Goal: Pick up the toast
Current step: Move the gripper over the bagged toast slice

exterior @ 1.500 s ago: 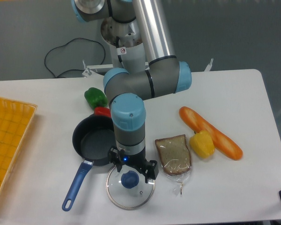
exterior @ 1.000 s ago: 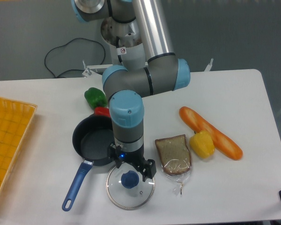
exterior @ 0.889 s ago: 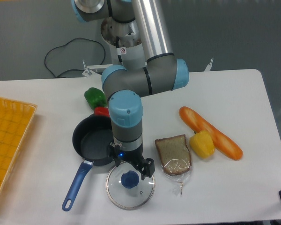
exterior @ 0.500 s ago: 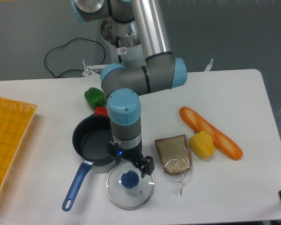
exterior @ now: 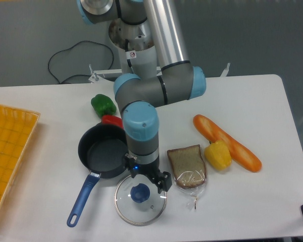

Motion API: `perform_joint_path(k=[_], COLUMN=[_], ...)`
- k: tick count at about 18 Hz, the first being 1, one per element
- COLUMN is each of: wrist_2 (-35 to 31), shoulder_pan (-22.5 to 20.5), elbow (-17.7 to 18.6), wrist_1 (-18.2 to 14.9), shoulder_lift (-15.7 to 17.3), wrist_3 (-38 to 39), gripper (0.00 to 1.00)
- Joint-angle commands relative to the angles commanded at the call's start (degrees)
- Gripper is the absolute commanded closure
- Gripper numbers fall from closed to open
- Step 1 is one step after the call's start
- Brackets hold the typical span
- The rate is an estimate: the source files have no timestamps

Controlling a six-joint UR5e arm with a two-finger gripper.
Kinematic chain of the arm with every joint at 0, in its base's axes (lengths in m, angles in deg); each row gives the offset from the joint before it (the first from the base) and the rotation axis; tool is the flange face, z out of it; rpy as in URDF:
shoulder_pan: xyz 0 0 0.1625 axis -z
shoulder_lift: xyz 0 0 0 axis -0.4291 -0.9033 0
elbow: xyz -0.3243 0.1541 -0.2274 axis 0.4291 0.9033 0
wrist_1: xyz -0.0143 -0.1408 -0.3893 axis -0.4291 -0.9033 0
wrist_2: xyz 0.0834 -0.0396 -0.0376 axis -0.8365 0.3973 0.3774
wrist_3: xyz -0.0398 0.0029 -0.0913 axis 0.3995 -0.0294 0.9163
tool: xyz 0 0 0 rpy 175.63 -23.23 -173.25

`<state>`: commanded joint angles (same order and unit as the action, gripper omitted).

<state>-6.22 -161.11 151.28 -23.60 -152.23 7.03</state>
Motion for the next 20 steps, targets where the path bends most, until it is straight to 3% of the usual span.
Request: perform_joint_path(k=[7, 12, 20], wrist_2=[0.0, -1.7, 1.7], shoulder_pan=[-3.4, -6.2, -10.9], elbow=[-0.4, -0.4, -1.6], wrist_1=[-0.1, -0.3, -0.2], shoulder_lift=[-0.3, -2.4, -4.4], wrist_3=[-2.6, -2.0, 11.3], gripper=[0.00, 0.00, 0.00])
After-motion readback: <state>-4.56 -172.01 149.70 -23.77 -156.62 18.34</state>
